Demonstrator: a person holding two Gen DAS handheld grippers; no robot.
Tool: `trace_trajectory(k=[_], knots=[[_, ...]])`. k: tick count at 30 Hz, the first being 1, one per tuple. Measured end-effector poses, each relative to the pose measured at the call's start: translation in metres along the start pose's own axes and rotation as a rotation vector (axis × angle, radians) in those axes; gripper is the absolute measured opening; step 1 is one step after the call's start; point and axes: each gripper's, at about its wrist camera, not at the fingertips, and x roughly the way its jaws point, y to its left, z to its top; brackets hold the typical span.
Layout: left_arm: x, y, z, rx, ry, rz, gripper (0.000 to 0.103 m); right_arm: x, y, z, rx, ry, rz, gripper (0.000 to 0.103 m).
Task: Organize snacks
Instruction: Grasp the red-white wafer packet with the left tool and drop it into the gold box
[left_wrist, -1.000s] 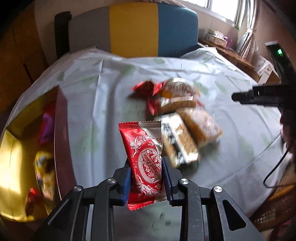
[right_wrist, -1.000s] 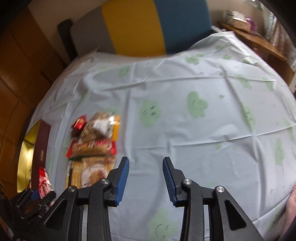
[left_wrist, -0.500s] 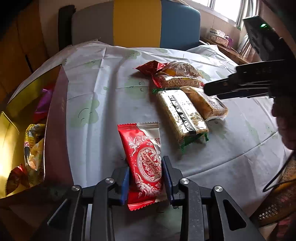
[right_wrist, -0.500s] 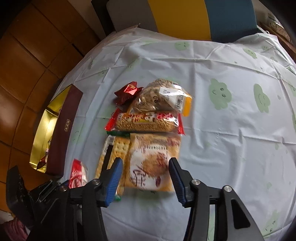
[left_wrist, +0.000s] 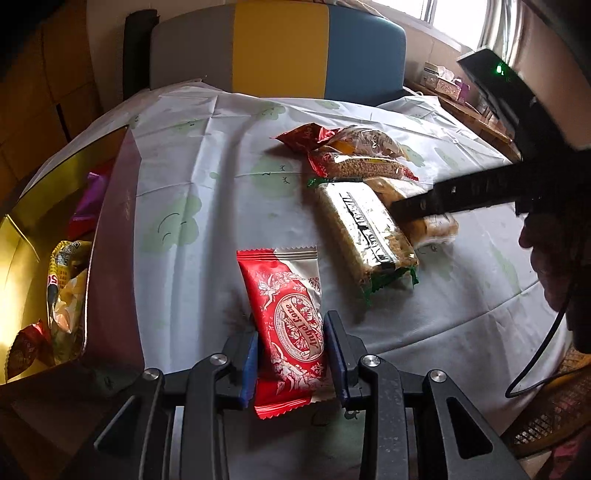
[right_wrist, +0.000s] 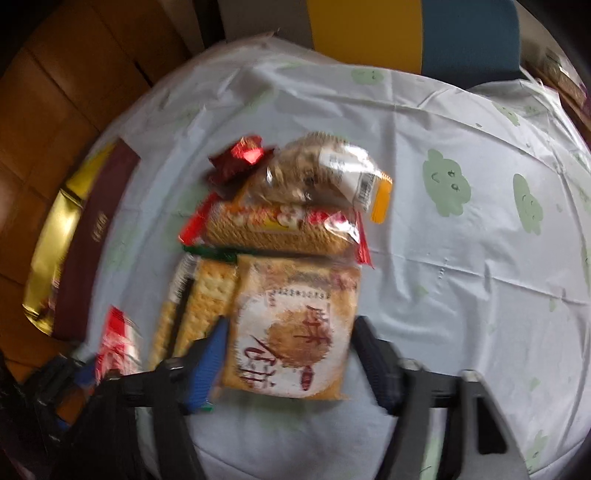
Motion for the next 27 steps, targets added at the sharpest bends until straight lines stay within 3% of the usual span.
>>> trace_trajectory(k=[2,6,18,23,27], knots=[[0.000,0.000,0.000,0.001,-0.003,-0.002,0.033,-0.001,0.007,-0.002,-0.066,-0.001,-0.047,0.062],[0.000,0.000,-0.001,0.004,-0.007,0.003,0.033,0.000,0.003,-0.004,-0.080,0.012,-0.118,0.062],[-0.005,-0.001,0.006,0.005,0.010,-0.007,0.030,0.008,0.009,-0.011,-0.117,0.002,-0.165,0.062],[-0.042,0.012,0.020,-0.028,-0.064,-0.053,0.030,0.009,0.010,-0.017,-0.111,0.000,-0.152,0.062],[-0.077,0.052,0.038,-0.141,-0.138,-0.061,0.030,0.009,0.010,-0.017,-0.126,-0.015,-0.174,0.062]])
